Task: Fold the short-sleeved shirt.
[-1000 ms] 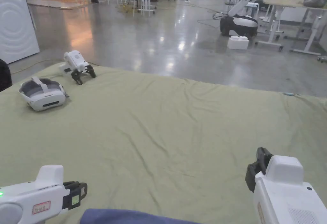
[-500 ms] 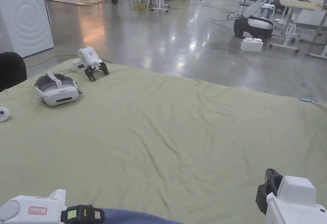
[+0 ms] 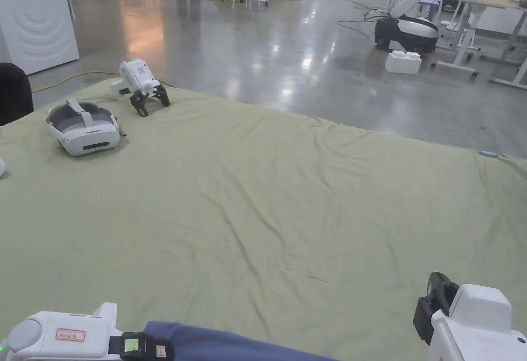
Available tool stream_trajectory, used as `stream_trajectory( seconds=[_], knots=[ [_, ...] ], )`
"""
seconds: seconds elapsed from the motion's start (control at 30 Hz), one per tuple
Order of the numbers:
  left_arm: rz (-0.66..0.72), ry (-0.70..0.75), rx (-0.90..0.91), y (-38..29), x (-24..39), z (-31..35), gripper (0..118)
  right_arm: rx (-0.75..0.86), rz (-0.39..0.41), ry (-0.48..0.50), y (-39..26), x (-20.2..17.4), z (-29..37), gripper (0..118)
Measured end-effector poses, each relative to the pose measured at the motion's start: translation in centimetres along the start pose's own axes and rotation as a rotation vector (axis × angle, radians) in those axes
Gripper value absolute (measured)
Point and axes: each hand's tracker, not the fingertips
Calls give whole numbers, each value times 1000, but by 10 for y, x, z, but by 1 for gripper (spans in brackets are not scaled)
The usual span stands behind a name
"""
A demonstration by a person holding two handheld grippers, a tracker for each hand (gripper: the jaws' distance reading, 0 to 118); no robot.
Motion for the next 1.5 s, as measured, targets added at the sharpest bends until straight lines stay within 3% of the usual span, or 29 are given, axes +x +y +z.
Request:
stream_trajectory(
  seconds=[0.1,0.37,0.6,0.67,0.8,1.03,1.5],
  knots=[
    [-107,47,26,5,14,10,7,32,-10,-11,3,4,5,0],
    [-165,89,139,28,69,67,7,79,-16,-34,14,14,12,0],
    [-233,382,175,14,115,96,7,73,-20,-34,12,18,12,0],
    [-232,392,166,7,125,93,7,70,-27,-31,10,19,13,0],
    [-235,363,159,-13,152,77,7,58,-32,-32,6,21,12,0],
    [-218,158,87,-42,205,30,7,49,-32,-39,2,27,13,0],
    [-305,366,-140,-88,208,-154,7,19,-45,-87,-9,50,19,0]
  ],
)
